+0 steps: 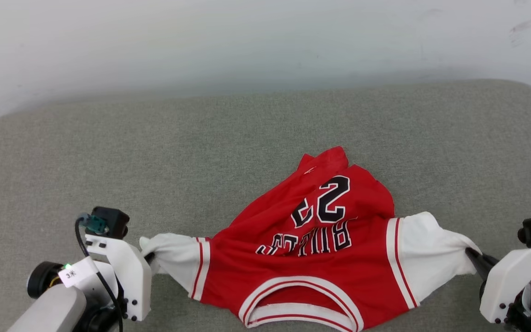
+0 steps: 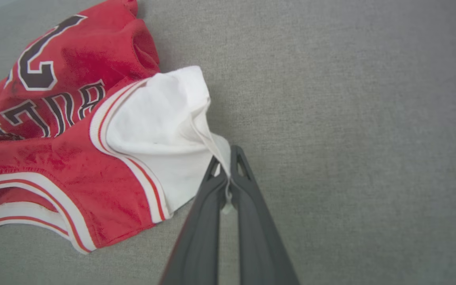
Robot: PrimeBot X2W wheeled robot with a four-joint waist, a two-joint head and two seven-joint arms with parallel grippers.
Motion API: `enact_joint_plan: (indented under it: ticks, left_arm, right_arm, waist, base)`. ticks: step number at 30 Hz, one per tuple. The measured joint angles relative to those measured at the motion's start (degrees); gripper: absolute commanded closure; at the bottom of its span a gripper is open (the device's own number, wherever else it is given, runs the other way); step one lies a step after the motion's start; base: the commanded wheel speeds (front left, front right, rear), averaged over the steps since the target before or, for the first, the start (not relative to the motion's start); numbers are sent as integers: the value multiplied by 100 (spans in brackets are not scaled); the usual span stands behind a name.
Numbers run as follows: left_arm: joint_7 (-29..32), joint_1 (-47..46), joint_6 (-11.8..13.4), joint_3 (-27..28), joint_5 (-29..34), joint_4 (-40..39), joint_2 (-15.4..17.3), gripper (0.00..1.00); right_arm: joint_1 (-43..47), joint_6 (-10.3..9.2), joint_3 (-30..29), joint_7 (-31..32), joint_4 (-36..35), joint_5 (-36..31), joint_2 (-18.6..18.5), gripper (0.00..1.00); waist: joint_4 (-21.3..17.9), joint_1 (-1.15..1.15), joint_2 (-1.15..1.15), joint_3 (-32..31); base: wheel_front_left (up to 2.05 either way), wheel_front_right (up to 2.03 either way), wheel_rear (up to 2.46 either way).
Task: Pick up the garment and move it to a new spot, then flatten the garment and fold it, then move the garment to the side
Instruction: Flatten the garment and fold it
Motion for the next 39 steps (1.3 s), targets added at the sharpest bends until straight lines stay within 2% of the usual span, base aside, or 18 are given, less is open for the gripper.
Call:
enact_joint_plan:
  ticks: [3, 7, 14, 23, 34, 39]
  left_arm:
    - [-156, -99, 187, 138, 153, -225, 86, 100]
    - [-390, -453, 307, 374, 264, -315, 131, 100]
    - [-701, -1469, 455, 751, 328, -222, -21, 100]
    - [-1241, -3396, 410, 975, 688, 694, -288, 100]
    - [-2345, -5902, 77, 1050, 1220, 1811, -581, 100]
    - [-2662, -6674, -70, 1012, 1389, 2257, -630, 100]
  right_arm:
    - [-236, -1, 74, -89, 2, -93, -105, 100]
    - [-717, -1, 94, -202, 15, -209, -203, 100]
    - [-1999, 0, 201, -445, 326, -311, -271, 100]
    - [-4091, 1, 330, -934, 1110, -387, -421, 100]
    - [-6763, 1, 400, -1949, 2078, -832, -523, 100]
    - [-7574, 1, 593, -2267, 2594, -920, -434, 100]
  waist:
    - [-20, 0, 0, -130]
    - [-60, 0, 0, -187]
    - [-88, 0, 0, -47]
    - [-84, 1, 0, 491]
    - [-73, 1, 0, 1506]
    - [-101, 2, 0, 1893]
  base:
    - [0, 0, 0]
    - [0, 0, 0]
    - [0, 0, 0]
    - [0, 0, 0]
    - [0, 0, 0]
    - [0, 0, 0]
